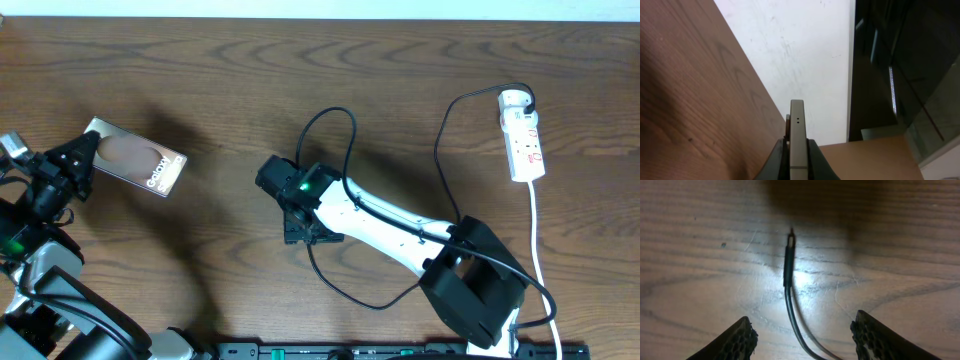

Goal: Plug charger to phone and switch on socket
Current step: 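Lower the right gripper and grasp the cable's connector end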

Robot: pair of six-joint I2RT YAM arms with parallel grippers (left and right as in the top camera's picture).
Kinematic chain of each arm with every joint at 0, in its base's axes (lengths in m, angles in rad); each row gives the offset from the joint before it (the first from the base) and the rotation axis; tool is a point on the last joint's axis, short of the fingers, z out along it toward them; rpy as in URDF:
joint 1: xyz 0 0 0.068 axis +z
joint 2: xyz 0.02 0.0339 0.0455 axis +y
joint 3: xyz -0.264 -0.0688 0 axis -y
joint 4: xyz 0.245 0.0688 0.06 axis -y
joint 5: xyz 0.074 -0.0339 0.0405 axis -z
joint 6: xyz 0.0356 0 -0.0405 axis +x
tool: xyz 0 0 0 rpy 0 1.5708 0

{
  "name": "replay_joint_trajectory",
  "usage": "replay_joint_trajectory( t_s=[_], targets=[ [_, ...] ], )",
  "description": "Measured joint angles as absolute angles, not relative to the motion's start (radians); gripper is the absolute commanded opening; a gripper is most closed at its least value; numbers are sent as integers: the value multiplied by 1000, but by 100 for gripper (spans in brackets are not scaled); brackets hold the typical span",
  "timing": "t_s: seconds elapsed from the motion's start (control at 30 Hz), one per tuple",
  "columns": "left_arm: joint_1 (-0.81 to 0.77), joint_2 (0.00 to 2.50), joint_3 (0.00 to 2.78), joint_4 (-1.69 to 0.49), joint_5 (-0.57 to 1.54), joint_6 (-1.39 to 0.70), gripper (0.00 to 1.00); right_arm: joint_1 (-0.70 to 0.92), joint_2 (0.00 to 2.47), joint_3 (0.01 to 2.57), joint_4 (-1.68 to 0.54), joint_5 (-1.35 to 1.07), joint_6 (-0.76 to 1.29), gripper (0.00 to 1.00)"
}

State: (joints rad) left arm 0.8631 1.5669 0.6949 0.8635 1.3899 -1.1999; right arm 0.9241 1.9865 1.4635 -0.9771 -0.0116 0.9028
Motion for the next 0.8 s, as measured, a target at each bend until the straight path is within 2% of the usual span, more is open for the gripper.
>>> replay_joint_trajectory(
  t_s=[0.5,0.6,0.8],
  targets=[
    [863,1567,695,863,1393,-1200,7,918,2093,1459,-926,-31,924,55],
    [863,1567,695,863,1394,-1200,7,908,2093,1459,-909,-30,920,46],
    [863,1567,695,863,1394,-1200,7,904,2093,1459,-876,-29,921,41]
  ],
)
